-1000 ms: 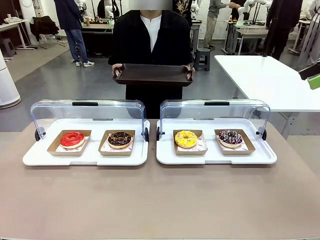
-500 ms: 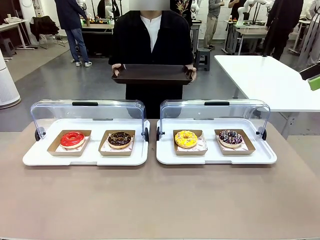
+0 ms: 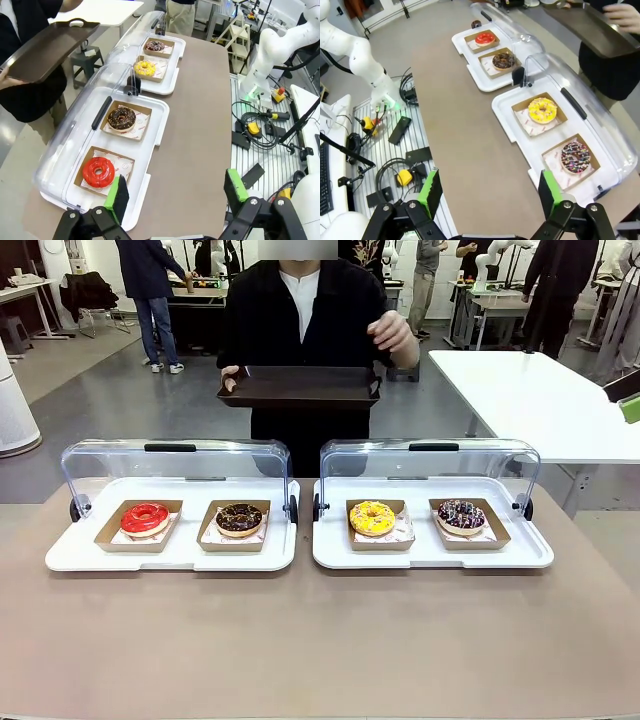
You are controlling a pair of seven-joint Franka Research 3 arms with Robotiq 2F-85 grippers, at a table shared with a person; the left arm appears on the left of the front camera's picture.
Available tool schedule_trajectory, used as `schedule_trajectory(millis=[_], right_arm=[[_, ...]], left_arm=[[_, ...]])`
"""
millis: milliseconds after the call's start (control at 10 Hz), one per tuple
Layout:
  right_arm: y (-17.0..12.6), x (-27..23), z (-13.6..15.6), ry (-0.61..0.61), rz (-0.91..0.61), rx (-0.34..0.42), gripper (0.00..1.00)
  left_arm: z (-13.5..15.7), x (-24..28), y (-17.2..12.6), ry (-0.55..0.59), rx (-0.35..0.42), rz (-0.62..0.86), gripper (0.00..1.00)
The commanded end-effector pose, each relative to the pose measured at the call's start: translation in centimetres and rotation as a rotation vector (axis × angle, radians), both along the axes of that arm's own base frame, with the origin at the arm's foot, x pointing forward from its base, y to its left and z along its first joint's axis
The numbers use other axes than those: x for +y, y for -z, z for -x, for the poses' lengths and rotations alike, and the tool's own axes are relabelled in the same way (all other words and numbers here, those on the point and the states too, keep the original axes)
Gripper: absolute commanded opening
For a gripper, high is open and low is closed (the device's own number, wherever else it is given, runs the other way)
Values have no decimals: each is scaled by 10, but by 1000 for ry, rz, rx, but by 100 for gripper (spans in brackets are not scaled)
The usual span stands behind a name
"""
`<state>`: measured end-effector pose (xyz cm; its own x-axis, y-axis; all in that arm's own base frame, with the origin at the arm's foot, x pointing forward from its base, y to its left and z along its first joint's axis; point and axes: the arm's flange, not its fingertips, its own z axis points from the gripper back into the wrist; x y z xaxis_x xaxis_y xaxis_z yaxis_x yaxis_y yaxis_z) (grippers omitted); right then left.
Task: Provide the desired donut to the person.
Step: Pick up and lift the Paper togo box containing the Donut pointed at by the person.
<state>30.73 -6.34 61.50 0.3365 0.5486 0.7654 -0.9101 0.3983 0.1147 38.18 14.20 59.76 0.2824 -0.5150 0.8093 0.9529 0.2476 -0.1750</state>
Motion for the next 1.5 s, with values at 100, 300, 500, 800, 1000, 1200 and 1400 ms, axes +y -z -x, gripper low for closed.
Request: schedule_trajectory(millis=[100, 300, 500, 800, 1000, 1200, 1400], right_arm=[[0, 1, -1, -10, -8, -3, 100], [0, 1, -1, -10, -8, -3, 100], [0, 1, -1, -10, -8, -3, 100], [0, 1, -1, -10, -8, -3, 100], [0, 1, -1, -10, -8, -3, 100], [0, 1, -1, -10, -8, -3, 100], [0, 1, -1, -10, -8, -3, 100]], left_arm=[[0, 0, -1, 2, -4, 6, 100], [0, 0, -1, 2, -4, 6, 100], [0, 0, -1, 2, -4, 6, 100], [0, 0, -1, 2, -4, 6, 100], [0, 0, -1, 2, -4, 6, 100], [0, 0, -1, 2, -4, 6, 100], [0, 0, -1, 2, -4, 6, 100]])
